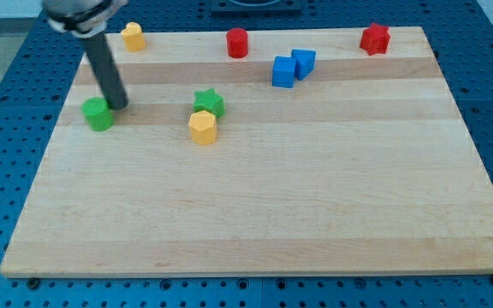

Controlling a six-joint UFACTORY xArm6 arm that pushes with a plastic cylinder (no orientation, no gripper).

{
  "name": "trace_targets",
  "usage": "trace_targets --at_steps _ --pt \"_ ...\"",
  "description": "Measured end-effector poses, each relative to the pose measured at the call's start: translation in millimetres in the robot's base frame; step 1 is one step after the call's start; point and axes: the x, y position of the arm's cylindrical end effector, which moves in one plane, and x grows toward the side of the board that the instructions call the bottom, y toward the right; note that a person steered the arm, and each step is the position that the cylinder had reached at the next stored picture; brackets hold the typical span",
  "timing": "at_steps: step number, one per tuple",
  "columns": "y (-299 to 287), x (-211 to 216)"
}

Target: Push the hexagon diagonally to the blue blocks

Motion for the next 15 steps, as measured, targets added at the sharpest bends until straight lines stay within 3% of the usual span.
trace_targets --at_steps 2,4,7,9,11,12,14,15 --pt "-14.5 2.4" --pt "6.6 -33.0" --pt "20.9 29.0" --pt "161.1 29.0" --pt "120.6 29.0" --pt "126.8 40.8" --pt "261.0 43.3" --pt "255.8 43.3"
